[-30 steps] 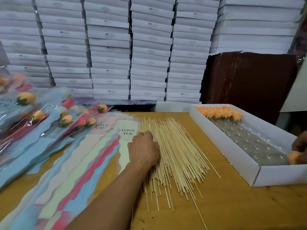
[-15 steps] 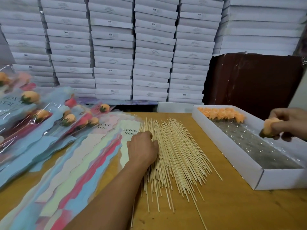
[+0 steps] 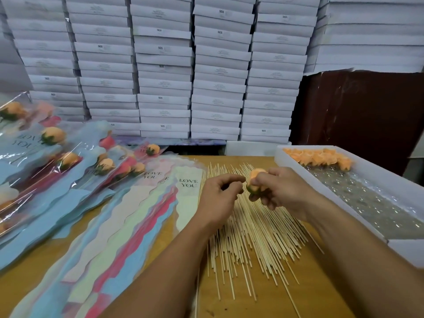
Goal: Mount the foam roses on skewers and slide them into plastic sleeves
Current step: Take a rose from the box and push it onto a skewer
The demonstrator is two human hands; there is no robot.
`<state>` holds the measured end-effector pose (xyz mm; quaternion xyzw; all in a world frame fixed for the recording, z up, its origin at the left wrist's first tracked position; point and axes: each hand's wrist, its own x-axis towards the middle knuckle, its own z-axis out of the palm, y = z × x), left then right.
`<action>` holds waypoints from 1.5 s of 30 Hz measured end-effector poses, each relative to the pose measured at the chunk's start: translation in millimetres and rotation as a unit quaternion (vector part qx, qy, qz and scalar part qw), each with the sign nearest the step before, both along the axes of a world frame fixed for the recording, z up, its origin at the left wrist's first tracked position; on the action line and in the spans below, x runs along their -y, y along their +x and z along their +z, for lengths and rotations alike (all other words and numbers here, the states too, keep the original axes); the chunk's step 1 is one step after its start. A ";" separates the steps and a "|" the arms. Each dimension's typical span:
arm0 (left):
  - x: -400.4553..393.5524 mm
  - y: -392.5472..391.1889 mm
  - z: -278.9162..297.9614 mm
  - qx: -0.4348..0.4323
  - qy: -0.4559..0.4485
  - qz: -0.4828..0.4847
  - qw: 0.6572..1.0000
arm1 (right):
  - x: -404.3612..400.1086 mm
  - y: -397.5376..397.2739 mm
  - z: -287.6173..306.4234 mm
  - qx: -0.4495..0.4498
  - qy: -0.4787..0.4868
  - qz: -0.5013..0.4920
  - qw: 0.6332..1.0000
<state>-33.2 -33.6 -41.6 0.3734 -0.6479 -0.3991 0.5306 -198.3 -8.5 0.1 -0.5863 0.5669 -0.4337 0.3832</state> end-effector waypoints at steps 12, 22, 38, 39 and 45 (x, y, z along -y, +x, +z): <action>15.5 15.2 -4.2 0.028 0.042 0.008 0.999 | 46.0 37.7 -32.6 0.042 0.024 -0.044 0.998; 31.2 18.3 -5.1 -0.173 0.110 0.177 0.963 | 69.2 45.6 -29.7 -0.141 -0.003 -0.110 0.984; 34.0 23.4 -4.8 -0.201 0.113 0.261 0.937 | 118.3 87.2 -27.5 -0.340 0.062 -0.181 0.921; 34.1 22.9 -5.0 -0.201 0.113 0.259 0.938 | 119.0 84.6 -27.9 -0.322 0.066 -0.181 0.927; 33.9 21.2 -4.7 -0.203 0.112 0.241 0.943 | 109.2 67.4 -21.1 -0.168 0.085 -0.156 0.970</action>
